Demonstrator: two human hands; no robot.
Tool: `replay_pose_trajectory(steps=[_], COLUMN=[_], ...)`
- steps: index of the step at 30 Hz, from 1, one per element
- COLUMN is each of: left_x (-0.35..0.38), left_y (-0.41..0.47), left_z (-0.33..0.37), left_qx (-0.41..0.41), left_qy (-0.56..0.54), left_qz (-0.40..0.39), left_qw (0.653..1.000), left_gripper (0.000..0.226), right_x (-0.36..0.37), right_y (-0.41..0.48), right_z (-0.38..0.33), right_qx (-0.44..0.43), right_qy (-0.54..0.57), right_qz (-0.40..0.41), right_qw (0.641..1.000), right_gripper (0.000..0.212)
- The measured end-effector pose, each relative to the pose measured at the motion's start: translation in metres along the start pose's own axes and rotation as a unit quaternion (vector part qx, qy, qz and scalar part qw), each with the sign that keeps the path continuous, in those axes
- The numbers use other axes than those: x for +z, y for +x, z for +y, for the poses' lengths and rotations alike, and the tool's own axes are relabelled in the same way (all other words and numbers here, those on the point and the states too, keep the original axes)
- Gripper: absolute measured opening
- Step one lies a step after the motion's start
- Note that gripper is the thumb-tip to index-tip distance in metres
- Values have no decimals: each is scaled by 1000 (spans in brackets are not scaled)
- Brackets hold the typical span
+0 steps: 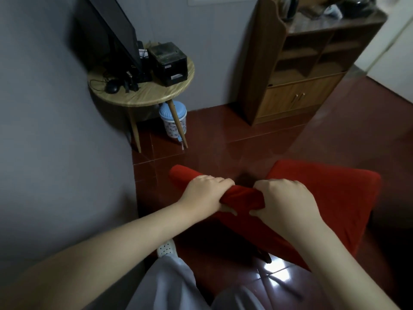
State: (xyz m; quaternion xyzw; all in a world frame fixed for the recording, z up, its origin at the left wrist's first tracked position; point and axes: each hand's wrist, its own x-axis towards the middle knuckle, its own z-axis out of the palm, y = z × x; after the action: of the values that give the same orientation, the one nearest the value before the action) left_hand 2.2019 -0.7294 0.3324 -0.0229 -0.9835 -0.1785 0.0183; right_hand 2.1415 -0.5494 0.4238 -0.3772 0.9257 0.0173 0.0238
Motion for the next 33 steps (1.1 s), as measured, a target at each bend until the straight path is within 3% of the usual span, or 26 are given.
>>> replay_pose_trajectory(steps=[3, 7, 10, 13, 16, 22, 26, 29, 33], left_x=[4, -6, -8, -1, 1, -6, -7, 1, 9], left_y=[-4, 2, 10, 11, 13, 15, 17, 18, 27], left_z=[0, -27, -44, -40, -43, -51, -45, -35, -16], left_qx=[21, 8, 34, 69, 83, 82, 94, 151, 178], left_qy=[-62, -39, -11, 31, 44, 65, 60, 65, -35], left_qz=[-39, -129, -166, -151, -149, -178, -161, -128, -139], left_qw=[997, 991, 986, 986, 984, 978, 981, 978, 974], left_gripper=[75, 82, 69, 50, 49, 52, 55, 63, 71], right_x=[-3, -9, -13, -20, -23, -3, -1, -3, -5], right_y=[-12, -21, -32, -34, -30, -10, -12, -31, -63], right_z=[7, 13, 12, 5, -8, -49, -45, -26, 2], right_qx=[28, 68, 116, 149, 137, 76, 86, 91, 100], right_qy=[13, 2, -5, -34, -84, -139, -149, -157, -166], right_qz=[-6, -26, -34, -73, -94, -136, -94, -60, -43], right_qw=[1000, 997, 993, 985, 982, 978, 981, 982, 980], right_gripper=[35, 43, 45, 43, 42, 86, 57, 61, 61])
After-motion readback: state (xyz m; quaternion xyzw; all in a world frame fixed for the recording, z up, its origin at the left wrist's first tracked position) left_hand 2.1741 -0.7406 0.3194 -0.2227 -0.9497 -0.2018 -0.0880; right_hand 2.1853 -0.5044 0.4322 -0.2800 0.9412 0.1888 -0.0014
